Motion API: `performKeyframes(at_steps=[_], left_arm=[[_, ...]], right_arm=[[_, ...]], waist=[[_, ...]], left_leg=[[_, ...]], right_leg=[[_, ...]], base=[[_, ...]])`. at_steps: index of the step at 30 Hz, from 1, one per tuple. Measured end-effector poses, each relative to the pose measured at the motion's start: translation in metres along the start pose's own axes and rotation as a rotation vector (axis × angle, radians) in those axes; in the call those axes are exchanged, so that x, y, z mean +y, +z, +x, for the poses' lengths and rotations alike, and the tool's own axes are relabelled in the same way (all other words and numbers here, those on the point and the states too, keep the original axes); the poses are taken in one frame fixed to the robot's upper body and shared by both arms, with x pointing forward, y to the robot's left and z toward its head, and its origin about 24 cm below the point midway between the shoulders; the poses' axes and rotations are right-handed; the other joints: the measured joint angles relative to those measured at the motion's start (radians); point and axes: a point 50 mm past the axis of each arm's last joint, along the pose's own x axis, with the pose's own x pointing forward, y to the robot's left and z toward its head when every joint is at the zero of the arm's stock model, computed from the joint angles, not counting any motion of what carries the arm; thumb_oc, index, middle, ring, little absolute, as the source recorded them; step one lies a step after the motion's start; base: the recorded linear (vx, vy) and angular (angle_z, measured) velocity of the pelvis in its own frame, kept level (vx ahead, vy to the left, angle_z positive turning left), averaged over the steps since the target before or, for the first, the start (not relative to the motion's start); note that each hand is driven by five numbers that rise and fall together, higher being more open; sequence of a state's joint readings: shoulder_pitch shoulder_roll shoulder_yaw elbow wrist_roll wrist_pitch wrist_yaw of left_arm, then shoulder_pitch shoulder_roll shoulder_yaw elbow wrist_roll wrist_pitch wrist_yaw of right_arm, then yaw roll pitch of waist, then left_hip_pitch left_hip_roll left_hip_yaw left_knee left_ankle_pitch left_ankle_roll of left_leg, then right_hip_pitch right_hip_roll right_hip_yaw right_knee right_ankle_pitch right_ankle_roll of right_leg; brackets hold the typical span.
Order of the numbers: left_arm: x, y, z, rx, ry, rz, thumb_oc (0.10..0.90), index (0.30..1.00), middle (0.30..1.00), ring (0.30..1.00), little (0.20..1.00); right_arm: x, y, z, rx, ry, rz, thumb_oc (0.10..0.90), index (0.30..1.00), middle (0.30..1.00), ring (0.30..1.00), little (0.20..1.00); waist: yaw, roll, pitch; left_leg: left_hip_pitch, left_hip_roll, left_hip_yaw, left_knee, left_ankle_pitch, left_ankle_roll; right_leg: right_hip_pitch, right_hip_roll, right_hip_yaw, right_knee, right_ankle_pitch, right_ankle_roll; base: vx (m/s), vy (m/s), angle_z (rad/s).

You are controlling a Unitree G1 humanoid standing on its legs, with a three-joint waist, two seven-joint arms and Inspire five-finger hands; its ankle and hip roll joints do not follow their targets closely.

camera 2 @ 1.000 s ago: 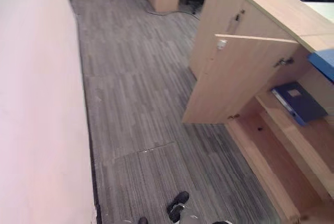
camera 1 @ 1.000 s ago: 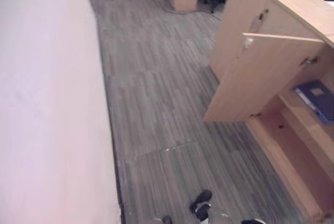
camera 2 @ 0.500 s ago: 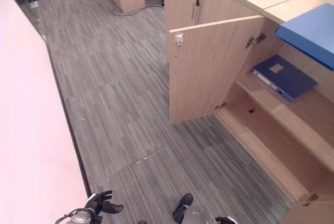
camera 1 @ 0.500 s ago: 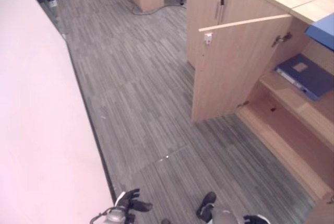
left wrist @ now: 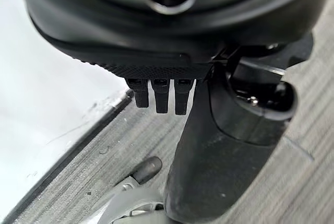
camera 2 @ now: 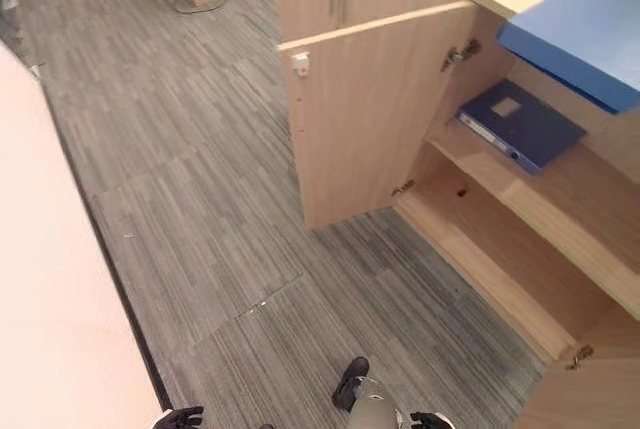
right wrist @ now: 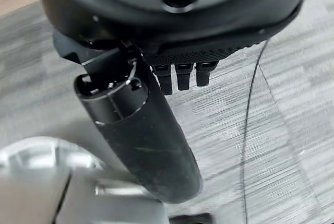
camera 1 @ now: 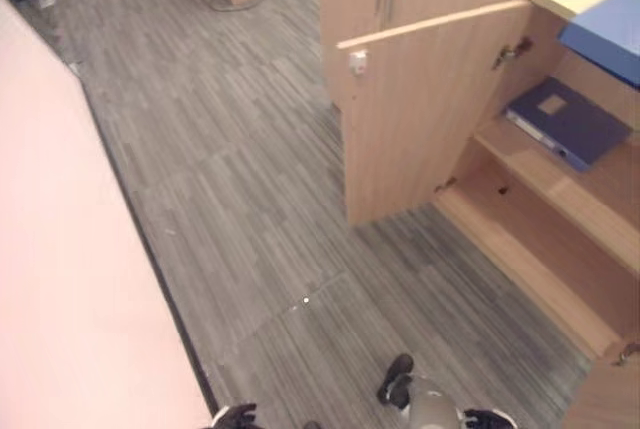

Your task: Put the empty folder in the office cabinet

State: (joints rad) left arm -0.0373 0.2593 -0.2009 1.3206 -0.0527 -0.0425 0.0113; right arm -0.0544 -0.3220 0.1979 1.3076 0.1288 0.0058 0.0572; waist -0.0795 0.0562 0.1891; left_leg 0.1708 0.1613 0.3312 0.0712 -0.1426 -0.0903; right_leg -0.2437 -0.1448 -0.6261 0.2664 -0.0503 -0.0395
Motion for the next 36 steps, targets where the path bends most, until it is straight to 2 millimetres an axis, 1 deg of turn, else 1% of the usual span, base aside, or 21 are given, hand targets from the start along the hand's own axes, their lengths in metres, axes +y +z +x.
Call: performKeyframes(at_steps=[1,2,3,5,6,7,8,10,11,12,13,14,15,16,19,20,21,24,26,30,36], left_arm=[[0.002,-0.002,0.000,0.005,0.007,-0.007,0.800,0.900,0.900,0.900,0.900],[0.018,-0.012,-0.002,0.028,0.053,-0.027,0.800,0.900,0.900,0.900,0.900],[0.023,-0.015,-0.003,0.034,0.065,-0.020,0.800,0.900,0.900,0.900,0.900],[0.025,-0.010,-0.003,0.012,0.071,-0.042,0.800,0.900,0.900,0.900,0.900],[0.025,-0.004,-0.002,-0.008,0.068,-0.033,0.800,0.900,0.900,0.900,0.900],[0.026,0.001,-0.002,-0.026,0.068,-0.033,0.800,0.900,0.900,0.900,0.900],[0.029,0.009,-0.001,-0.052,0.077,-0.030,0.800,0.900,0.900,0.900,0.900],[0.029,0.010,-0.001,-0.049,0.079,-0.039,0.800,0.900,0.900,0.900,0.900],[0.027,0.009,-0.001,-0.041,0.072,-0.030,0.800,0.900,0.900,0.900,0.900],[0.024,0.007,-0.001,-0.033,0.061,-0.028,0.800,0.900,0.900,0.900,0.900],[0.018,0.006,0.000,-0.024,0.047,-0.032,0.800,0.900,0.900,0.900,0.900],[0.006,0.001,0.000,-0.001,0.017,-0.032,0.800,0.900,0.900,0.900,0.900],[-0.009,-0.002,0.000,0.011,-0.018,-0.043,0.800,0.900,0.900,0.900,0.900],[-0.012,-0.004,0.000,0.016,-0.027,-0.046,0.800,0.900,0.900,0.900,0.900],[-0.022,-0.031,-0.005,0.092,-0.045,-0.074,0.800,0.900,0.900,0.900,0.900],[-0.022,-0.036,-0.006,0.105,-0.044,-0.073,0.800,0.900,0.900,0.900,0.900],[-0.017,-0.035,-0.006,0.099,-0.030,-0.071,0.800,0.900,0.900,0.900,0.900],[-0.004,-0.021,-0.003,0.052,-0.002,-0.066,0.800,0.900,0.900,0.900,0.900],[0.005,-0.007,-0.001,0.013,0.018,-0.064,0.800,0.900,0.900,0.900,0.900],[0.011,0.007,0.000,-0.035,0.031,-0.056,0.800,0.900,0.900,0.900,0.900],[0.005,-0.011,-0.002,0.012,0.013,-0.029,0.800,0.900,0.900,0.900,0.900]], right_arm=[[0.002,0.000,0.000,0.000,0.003,0.005,0.800,0.900,0.900,0.900,0.900],[0.010,-0.006,0.000,0.014,0.024,0.035,0.800,0.900,0.900,0.900,0.900],[0.011,-0.012,-0.001,0.028,0.028,0.032,0.800,0.900,0.900,0.900,0.900],[0.004,-0.014,-0.001,0.029,0.005,0.037,0.800,0.900,0.900,0.900,0.900],[0.004,-0.015,-0.001,0.035,0.002,0.039,0.800,0.900,0.900,0.900,0.900],[0.005,-0.014,-0.001,0.039,0.005,0.028,0.800,0.900,0.900,0.900,0.900],[0.007,-0.010,0.000,0.042,0.009,0.031,0.800,0.900,0.900,0.900,0.900],[0.010,-0.009,0.000,0.041,0.014,0.033,0.800,0.900,0.900,0.900,0.900],[0.013,-0.012,0.000,0.052,0.020,0.032,0.800,0.900,0.900,0.900,0.900],[0.013,-0.015,0.000,0.063,0.020,0.029,0.800,0.900,0.900,0.900,0.900],[0.010,-0.018,-0.001,0.071,0.012,0.028,0.800,0.900,0.900,0.900,0.900],[0.004,-0.021,-0.002,0.082,-0.007,0.025,0.800,0.900,0.900,0.900,0.900],[-0.004,-0.016,-0.001,0.069,-0.025,0.018,0.800,0.900,0.900,0.900,0.900],[-0.004,-0.016,-0.002,0.069,-0.026,0.019,0.800,0.900,0.900,0.900,0.900],[0.001,-0.025,-0.002,0.093,-0.009,0.006,0.800,0.900,0.900,0.900,0.900],[0.005,-0.026,-0.002,0.094,0.002,0.007,0.800,0.900,0.900,0.900,0.900],[0.015,-0.029,-0.002,0.091,0.029,0.014,0.800,0.900,0.900,0.900,0.900],[0.024,-0.030,-0.002,0.092,0.052,0.022,0.800,0.900,0.900,0.900,0.900],[0.027,-0.033,-0.002,0.106,0.059,0.029,0.800,0.900,0.900,0.900,0.900],[0.028,-0.037,-0.003,0.124,0.062,0.029,0.800,0.900,0.900,0.900,0.900],[0.029,-0.043,-0.004,0.141,0.068,0.025,0.800,0.900,0.900,0.900,0.900]], waist=[[0.001,-0.007,-0.001],[0.011,-0.047,-0.017],[0.029,-0.063,-0.034],[0.017,-0.053,-0.051],[0.031,-0.055,-0.051],[0.042,-0.060,-0.051],[0.049,-0.095,-0.042],[0.053,-0.116,-0.031],[0.063,-0.132,-0.018],[0.071,-0.134,-0.012],[0.071,-0.121,-0.001],[0.083,-0.090,0.009],[0.084,-0.031,0.020],[0.088,-0.015,0.029],[0.110,0.022,0.025],[0.105,0.015,0.022],[0.105,-0.020,0.019],[0.108,-0.062,0.000],[0.108,-0.079,-0.015],[0.107,-0.085,-0.039],[0.108,-0.085,-0.104]], left_leg=[[-0.006,0.009,0.002,0.040,-0.001,-0.001],[-0.063,0.052,-0.038,0.292,0.012,-0.023],[-0.103,0.063,-0.065,0.401,0.028,-0.025],[-0.225,0.066,-0.231,0.654,0.052,-0.055],[-0.272,0.048,-0.269,0.730,0.046,-0.031],[-0.287,0.043,-0.263,0.734,0.040,-0.032],[-0.382,-0.001,-0.304,0.704,0.010,0.009],[-0.446,-0.035,-0.345,0.575,0.012,0.007],[-0.456,-0.084,-0.393,0.375,0.026,0.001],[-0.453,-0.106,-0.414,0.273,0.052,0.002],[-0.464,-0.128,-0.427,0.203,0.094,0.003],[-0.464,-0.156,-0.490,0.054,0.150,-0.021],[-0.483,-0.179,-0.571,-0.109,0.220,-0.039],[-0.483,-0.184,-0.594,-0.140,0.226,-0.040],[-0.405,-0.168,-0.635,-0.068,0.211,-0.008],[-0.385,-0.176,-0.632,-0.082,0.268,-0.003],[-0.357,-0.197,-0.594,-0.087,0.275,0.008],[-0.324,-0.231,-0.542,-0.121,0.318,0.064],[-0.302,-0.254,-0.515,-0.151,0.317,0.065],[-0.294,-0.273,-0.493,-0.151,0.311,0.074],[-0.291,-0.267,-0.468,-0.151,0.308,0.080]], right_leg=[[0.015,0.015,0.010,-0.022,0.002,0.001],[0.089,0.086,0.100,-0.132,0.015,-0.019],[0.109,0.103,0.127,-0.168,0.040,-0.048],[0.150,0.160,0.191,-0.214,0.037,-0.086],[0.157,0.166,0.216,-0.217,0.039,-0.097],[0.164,0.165,0.220,-0.220,0.058,-0.087],[0.182,0.162,0.298,-0.234,0.057,-0.092],[0.221,0.163,0.340,-0.273,0.060,-0.088],[0.261,0.155,0.381,-0.303,0.066,-0.077],[0.282,0.154,0.402,-0.315,0.071,-0.070],[0.308,0.156,0.411,-0.331,0.076,-0.063],[0.329,0.167,0.440,-0.347,0.074,-0.053],[0.362,0.196,0.520,-0.352,0.042,-0.049],[0.374,0.199,0.543,-0.352,0.033,-0.041],[0.433,0.202,0.661,-0.346,0.004,0.022],[0.438,0.189,0.669,-0.320,-0.014,0.040],[0.434,0.149,0.651,-0.282,-0.055,0.050],[0.438,0.104,0.589,-0.284,-0.086,0.067],[0.440,0.070,0.592,-0.286,-0.094,0.080],[0.445,0.051,0.593,-0.300,-0.100,0.092],[0.439,0.040,0.606,-0.299,-0.103,0.107]], base=[[0.25,-0.314,-1.25],[0.16,-0.216,-1.24],[0.19,-0.182,-1.65],[0.15,-0.092,-1.02],[0.07,-0.011,-0.81],[0.16,0.028,-1.14],[0.14,0.086,-1.15],[0.15,0.142,-0.82],[0.12,0.158,-0.70],[0.07,0.113,-0.76],[0.19,0.122,-0.81],[0.23,0.130,-1.18],[0.23,0.130,-1.23],[0.23,0.136,-1.13],[0.20,0.162,-1.26],[0.20,0.138,-0.82],[0.15,0.093,-0.76],[0.18,0.112,-0.55],[0.14,0.086,-0.27],[0.14,0.086,-0.10],[0.09,0.073,-0.11]])
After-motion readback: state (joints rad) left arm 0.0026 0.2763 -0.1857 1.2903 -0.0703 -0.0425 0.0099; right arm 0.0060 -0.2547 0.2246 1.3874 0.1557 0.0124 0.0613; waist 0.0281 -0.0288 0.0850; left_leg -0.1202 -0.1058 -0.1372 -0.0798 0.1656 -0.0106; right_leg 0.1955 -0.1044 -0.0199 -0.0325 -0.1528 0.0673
